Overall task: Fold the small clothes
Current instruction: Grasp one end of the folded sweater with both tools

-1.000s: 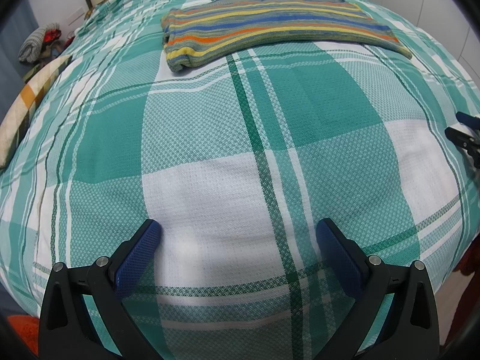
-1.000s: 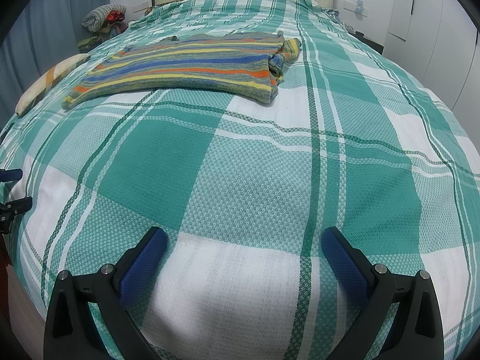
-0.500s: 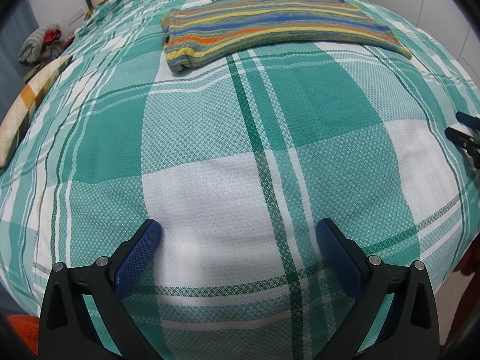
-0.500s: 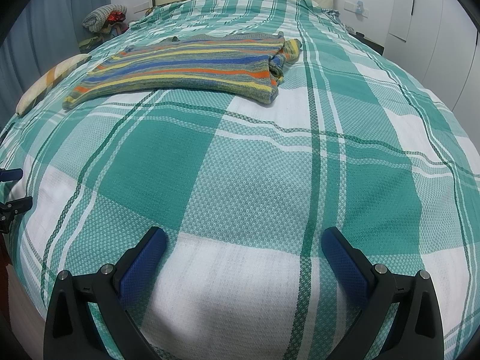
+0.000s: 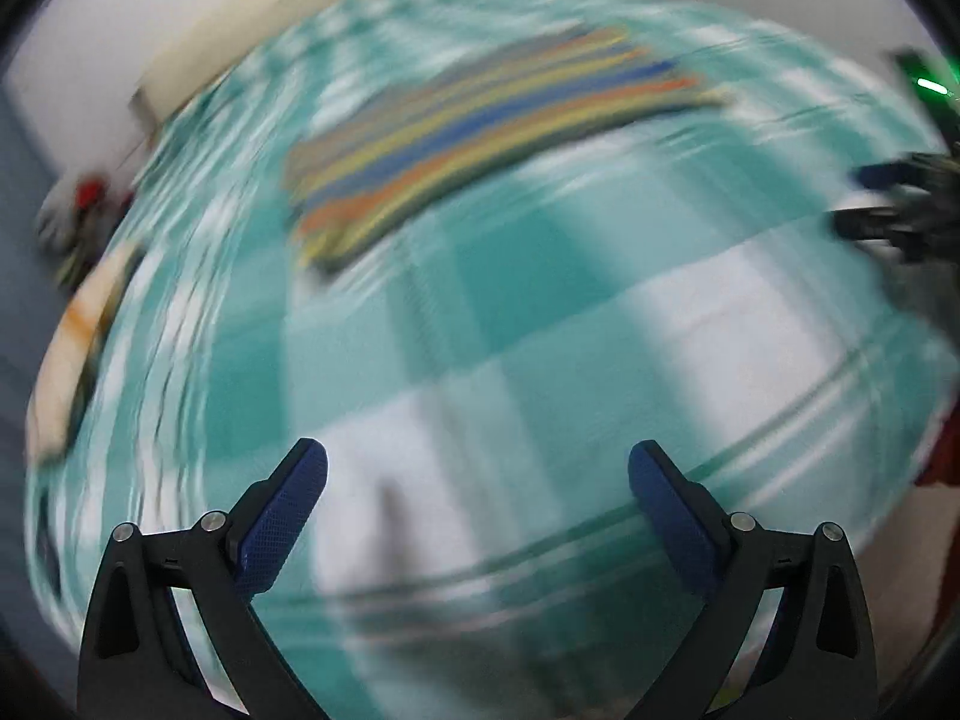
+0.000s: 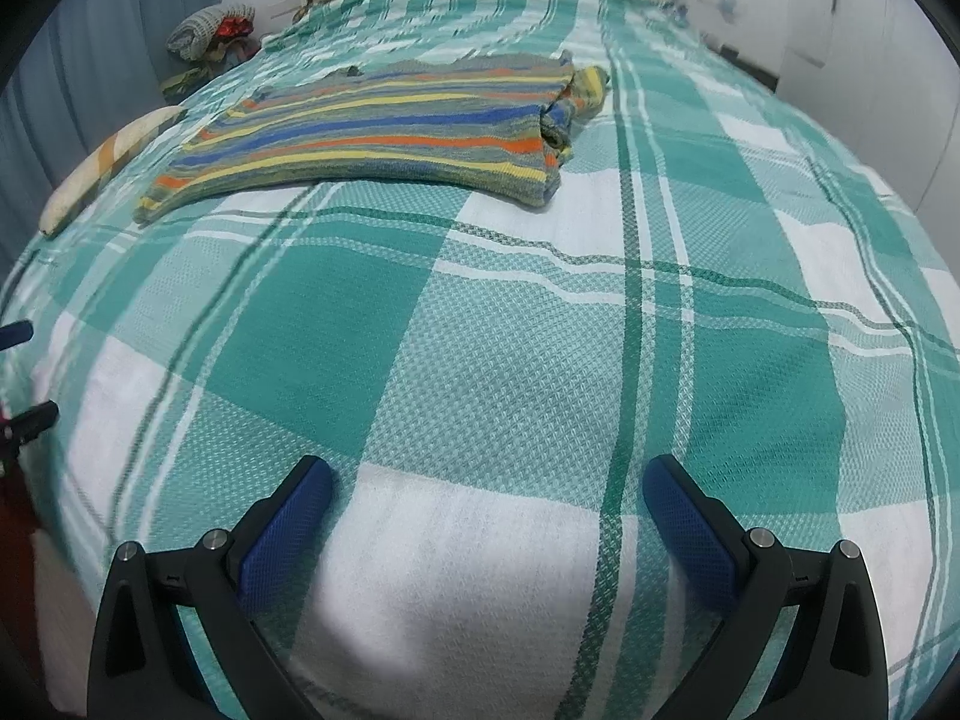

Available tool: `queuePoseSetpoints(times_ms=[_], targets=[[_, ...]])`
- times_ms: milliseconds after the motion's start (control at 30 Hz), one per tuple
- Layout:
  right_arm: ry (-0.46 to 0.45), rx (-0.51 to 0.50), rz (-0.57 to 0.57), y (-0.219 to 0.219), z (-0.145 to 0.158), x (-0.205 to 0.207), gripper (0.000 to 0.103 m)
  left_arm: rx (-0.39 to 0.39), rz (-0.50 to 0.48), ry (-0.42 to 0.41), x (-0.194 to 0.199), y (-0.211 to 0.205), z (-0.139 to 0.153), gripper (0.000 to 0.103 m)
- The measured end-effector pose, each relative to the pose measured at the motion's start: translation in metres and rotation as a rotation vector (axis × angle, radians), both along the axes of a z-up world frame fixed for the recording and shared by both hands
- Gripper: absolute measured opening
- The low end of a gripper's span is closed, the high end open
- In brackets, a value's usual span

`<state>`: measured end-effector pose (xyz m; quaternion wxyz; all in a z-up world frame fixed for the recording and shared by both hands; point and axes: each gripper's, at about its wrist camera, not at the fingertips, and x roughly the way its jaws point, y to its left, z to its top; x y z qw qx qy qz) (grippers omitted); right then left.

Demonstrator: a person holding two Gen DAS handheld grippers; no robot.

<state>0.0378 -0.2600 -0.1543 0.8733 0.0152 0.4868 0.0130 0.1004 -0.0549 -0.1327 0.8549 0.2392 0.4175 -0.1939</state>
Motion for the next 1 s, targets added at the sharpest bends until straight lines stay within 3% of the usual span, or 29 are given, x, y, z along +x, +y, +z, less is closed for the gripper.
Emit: queuePoseSetpoints(times_ms=[100,233,300,367,433,500,567,633,667,700,733,767,800,833,867,1000], targets=[[0.013,0.097,0.034,-0.017,0.015,0.013,0.102,-0.052,-0.126,-0.002,0.013,-0.047,0.014,0.101],[-0.022,0.211,-0.015,-0.058,0.045,0.058,0.102,-0.117,-0.253,-0.025,0.06,-0.131,0.022,0.095],[-0.042,0.297,-0.063,-0.086,0.059,0.094,0.102,-0.113,-0.301,-0.023,0.081,-0.17,0.016,0.086],[-0.043,0.393,-0.097,-0.11,0.066,0.131,0.098,-0.096,-0.336,-0.014,0.107,-0.211,0.003,0.084],[-0.02,0.484,-0.11,-0.129,0.065,0.176,0.093,-0.063,-0.344,-0.005,0.122,-0.235,-0.013,0.082],[0.011,0.513,-0.114,-0.142,0.058,0.213,0.085,-0.024,-0.352,-0.001,0.136,-0.254,-0.031,0.079],[0.05,0.553,-0.114,-0.15,0.047,0.254,0.083,-0.056,-0.35,-0.023,0.143,-0.26,-0.034,0.076],[0.096,0.575,-0.111,-0.152,0.034,0.285,0.083,-0.083,-0.355,-0.017,0.147,-0.266,-0.034,0.053],[0.109,0.577,-0.115,-0.152,0.028,0.296,0.083,-0.08,-0.361,-0.028,0.148,-0.272,-0.035,0.03],[0.115,0.587,-0.122,-0.154,0.021,0.309,0.083,-0.069,-0.363,-0.041,0.147,-0.272,-0.035,0.014],[0.122,0.608,-0.124,-0.152,0.016,0.319,0.083,-0.05,-0.358,-0.068,0.147,-0.276,-0.036,0.012],[0.128,0.633,-0.118,-0.149,0.011,0.327,0.072,-0.06,-0.353,-0.077,0.147,-0.275,-0.035,0.009],[0.124,0.644,-0.103,-0.144,0.01,0.335,0.04,-0.078,-0.347,-0.076,0.147,-0.272,-0.034,0.007],[0.123,0.629,-0.098,-0.14,0.011,0.339,0.021,-0.128,-0.331,-0.057,0.15,-0.263,-0.028,0.007],[0.129,0.598,-0.108,-0.136,0.012,0.344,0.01,-0.174,-0.312,-0.04,0.154,-0.254,-0.022,0.006],[0.059,0.57,-0.077,-0.114,0.047,0.34,0.01,-0.344,-0.186,-0.032,0.156,-0.198,0.015,0.006]])
